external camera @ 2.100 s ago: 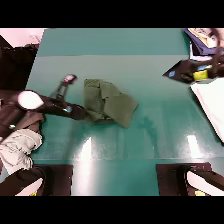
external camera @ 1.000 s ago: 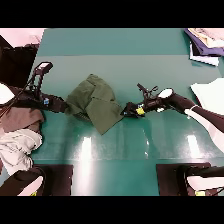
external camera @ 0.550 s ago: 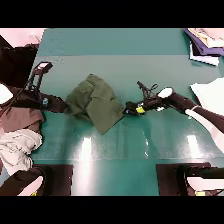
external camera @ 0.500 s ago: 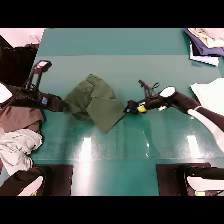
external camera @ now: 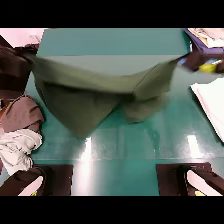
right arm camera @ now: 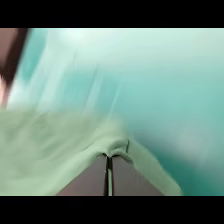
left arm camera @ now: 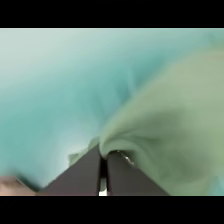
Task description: Fold the shirts.
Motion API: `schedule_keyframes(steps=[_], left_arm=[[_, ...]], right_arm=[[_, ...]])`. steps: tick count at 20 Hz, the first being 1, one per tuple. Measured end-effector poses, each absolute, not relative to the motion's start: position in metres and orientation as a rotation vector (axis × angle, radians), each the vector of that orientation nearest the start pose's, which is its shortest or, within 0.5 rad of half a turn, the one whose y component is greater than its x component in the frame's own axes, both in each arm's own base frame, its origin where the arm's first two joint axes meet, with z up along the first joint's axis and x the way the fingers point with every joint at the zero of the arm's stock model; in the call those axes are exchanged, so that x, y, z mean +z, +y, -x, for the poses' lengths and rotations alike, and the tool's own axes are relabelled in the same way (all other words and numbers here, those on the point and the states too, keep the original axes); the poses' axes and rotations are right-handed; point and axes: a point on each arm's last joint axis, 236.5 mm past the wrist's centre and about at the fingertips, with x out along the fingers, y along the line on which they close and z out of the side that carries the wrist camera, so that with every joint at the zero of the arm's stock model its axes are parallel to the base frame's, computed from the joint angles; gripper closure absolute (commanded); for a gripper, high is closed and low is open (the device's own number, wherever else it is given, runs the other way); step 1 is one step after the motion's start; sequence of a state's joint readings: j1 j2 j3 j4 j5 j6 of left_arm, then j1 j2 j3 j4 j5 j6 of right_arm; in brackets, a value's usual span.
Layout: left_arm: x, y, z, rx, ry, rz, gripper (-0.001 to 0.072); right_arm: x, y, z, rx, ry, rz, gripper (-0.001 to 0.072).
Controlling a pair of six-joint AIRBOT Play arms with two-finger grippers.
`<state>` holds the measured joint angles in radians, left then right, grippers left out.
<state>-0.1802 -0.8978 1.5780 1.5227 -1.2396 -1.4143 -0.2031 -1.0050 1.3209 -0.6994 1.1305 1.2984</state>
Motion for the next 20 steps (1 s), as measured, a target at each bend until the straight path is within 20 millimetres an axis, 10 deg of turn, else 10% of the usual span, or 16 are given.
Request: schedule_keyframes(steps=[5,10,15,20], left_arm=[[0.454,-0.065,-0.297,-0.239,0.214,-0.156,0.0682],[0.531,-0.076,-0.228,-0.325,-0.01,-0.11,0.0682],[0.552,-0.097,-0.195,-0.436,-0.086,-0.077,0.0682],[0.472,-0.096,-0.27,-0.385,0.17,-0.106,0.0682]], right_arm=[[0.409,0.048,-0.331,0.387,0.268,-0.306,0.0694],[0.49,0.039,-0.264,0.256,0.088,-0.156,0.0694],[0.524,0.03,-0.241,0.151,0.038,-0.088,0.0695],[0.495,0.004,-0.278,0.181,0.177,-0.194,0.0694]])
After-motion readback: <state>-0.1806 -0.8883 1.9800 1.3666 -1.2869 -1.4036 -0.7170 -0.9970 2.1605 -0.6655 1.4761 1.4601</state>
